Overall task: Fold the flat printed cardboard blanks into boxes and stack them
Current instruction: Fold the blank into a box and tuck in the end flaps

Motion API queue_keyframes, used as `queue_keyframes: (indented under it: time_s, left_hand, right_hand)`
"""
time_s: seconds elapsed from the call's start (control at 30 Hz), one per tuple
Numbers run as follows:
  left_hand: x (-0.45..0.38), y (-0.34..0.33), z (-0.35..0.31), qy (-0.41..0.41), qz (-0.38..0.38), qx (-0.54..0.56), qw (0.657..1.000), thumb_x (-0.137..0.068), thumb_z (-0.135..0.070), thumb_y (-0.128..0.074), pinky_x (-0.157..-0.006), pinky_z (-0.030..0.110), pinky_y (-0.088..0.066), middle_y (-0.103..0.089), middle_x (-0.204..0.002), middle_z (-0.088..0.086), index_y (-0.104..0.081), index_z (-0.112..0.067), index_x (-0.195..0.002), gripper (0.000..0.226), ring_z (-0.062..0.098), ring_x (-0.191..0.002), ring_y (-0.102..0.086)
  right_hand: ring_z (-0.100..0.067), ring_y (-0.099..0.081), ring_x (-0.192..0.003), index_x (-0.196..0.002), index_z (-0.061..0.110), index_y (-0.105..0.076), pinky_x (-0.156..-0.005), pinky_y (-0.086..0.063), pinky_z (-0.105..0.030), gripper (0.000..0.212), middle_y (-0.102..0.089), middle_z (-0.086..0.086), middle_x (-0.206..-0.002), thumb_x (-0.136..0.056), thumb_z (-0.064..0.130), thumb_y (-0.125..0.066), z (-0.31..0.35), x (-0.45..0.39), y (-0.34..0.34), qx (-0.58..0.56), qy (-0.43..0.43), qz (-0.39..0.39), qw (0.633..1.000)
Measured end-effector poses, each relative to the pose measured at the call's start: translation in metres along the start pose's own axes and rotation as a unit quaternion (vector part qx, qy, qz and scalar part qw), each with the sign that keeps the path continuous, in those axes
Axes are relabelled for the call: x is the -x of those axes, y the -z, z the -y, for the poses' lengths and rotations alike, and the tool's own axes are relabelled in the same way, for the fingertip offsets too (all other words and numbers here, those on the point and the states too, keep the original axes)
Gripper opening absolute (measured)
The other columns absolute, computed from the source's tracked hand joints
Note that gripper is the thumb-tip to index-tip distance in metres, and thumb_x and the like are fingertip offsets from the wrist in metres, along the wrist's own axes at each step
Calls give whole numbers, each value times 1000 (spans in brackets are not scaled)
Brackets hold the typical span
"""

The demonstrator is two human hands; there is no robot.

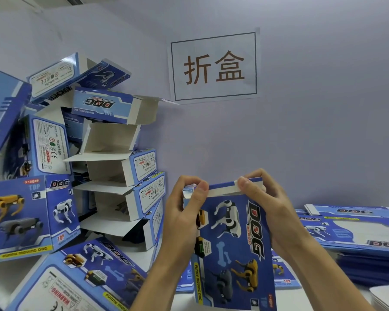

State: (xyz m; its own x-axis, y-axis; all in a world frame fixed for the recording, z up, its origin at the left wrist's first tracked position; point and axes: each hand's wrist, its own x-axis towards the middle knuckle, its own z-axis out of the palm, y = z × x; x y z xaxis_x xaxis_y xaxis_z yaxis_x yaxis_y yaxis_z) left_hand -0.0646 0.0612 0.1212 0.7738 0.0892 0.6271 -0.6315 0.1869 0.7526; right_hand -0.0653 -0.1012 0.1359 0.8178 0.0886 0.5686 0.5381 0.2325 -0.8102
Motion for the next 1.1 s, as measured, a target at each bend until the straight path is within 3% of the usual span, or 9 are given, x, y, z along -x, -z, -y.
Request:
queue_keyframes:
  time_s: [0.17, 0.33, 0.5, 0.6, 0.73, 0.83, 0.93, 1.03, 1.1]
  left_hand:
    - [-1, 0, 0, 13, 17, 30, 999, -83, -52, -66, -71, 53, -60, -73, -91, 5, -63, -35, -89, 19, 32, -87, -74]
    - [-3, 6, -1, 28, 53, 70, 996, -87, -41, -69, -67, 43, -62, -73, -101, 0, -66, -29, -91, 12, 31, -93, -74]
    - [-5, 10, 1, 10, 37, 29, 999, -69, -57, -73, -74, 45, -62, -64, -123, -18, -69, -33, -84, 28, 21, -107, -70]
    - [-2, 11, 2, -15, 88, 16, 996, -62, -41, -91, -71, 38, -62, -69, -118, -12, -67, -40, -101, 46, 23, -99, -73]
    - [-2, 12, 4, -25, 79, 8, 997, -58, -38, -86, -82, 43, -61, -54, -141, -15, -73, -38, -97, 42, 21, -123, -62]
    - [-3, 10, 6, -28, 68, 19, 997, -58, -38, -84, -79, 44, -61, -55, -136, -20, -74, -32, -80, 26, 13, -122, -61]
    - [-1, 8, 6, -38, 60, 12, 997, -57, -42, -84, -79, 45, -61, -56, -133, -20, -74, -32, -75, 22, 13, -121, -61]
    - [-3, 10, 5, -49, 58, -8, 997, -58, -41, -84, -78, 37, -62, -55, -135, -24, -76, -34, -84, 28, 3, -123, -57]
    - [-4, 12, 6, -34, 80, 25, 996, -61, -36, -84, -74, 36, -62, -54, -138, -22, -77, -33, -88, 28, 10, -126, -57]
  right_hand:
    - [-31, -72, -69, -80, 23, -58, -52, -55, -31, 18, -67, -15, -85, -73, 32, -73, -1, 0, 0, -7, 3, 14, 1000]
    - [-29, -73, -75, -83, 22, -62, -55, -57, -30, 21, -74, 3, -90, -70, 32, -75, -3, 1, 2, -48, 16, 45, 998]
    - [-31, -73, -97, -97, 27, -72, -67, -60, -35, 51, -65, 11, -126, -55, 51, -92, -3, 4, 6, -80, 16, 75, 994]
    - [-29, -71, -103, -90, 24, -75, -67, -61, -35, 54, -59, 16, -134, -49, 55, -93, -4, 3, 3, -48, 28, 42, 998]
    - [-28, -70, -104, -83, 22, -76, -67, -60, -34, 46, -60, 11, -132, -52, 52, -92, -6, 2, 3, -37, 45, 21, 998]
    - [-31, -69, -105, -73, 19, -75, -67, -60, -35, 16, -60, 7, -132, -65, 31, -81, -11, 1, 7, -40, 43, 3, 998]
    - [-35, -68, -107, -71, 18, -73, -68, -60, -37, 7, -62, 8, -129, -70, 24, -78, -15, 0, 9, -37, 48, -1, 998]
    - [-30, -64, -116, -78, 25, -75, -80, -59, -45, 28, -63, 12, -130, -62, 44, -87, -13, 1, 7, -4, 62, -8, 998]
    - [-30, -64, -117, -81, 27, -76, -80, -59, -46, 44, -63, 11, -132, -52, 55, -91, -12, 1, 8, -24, 59, -9, 998]
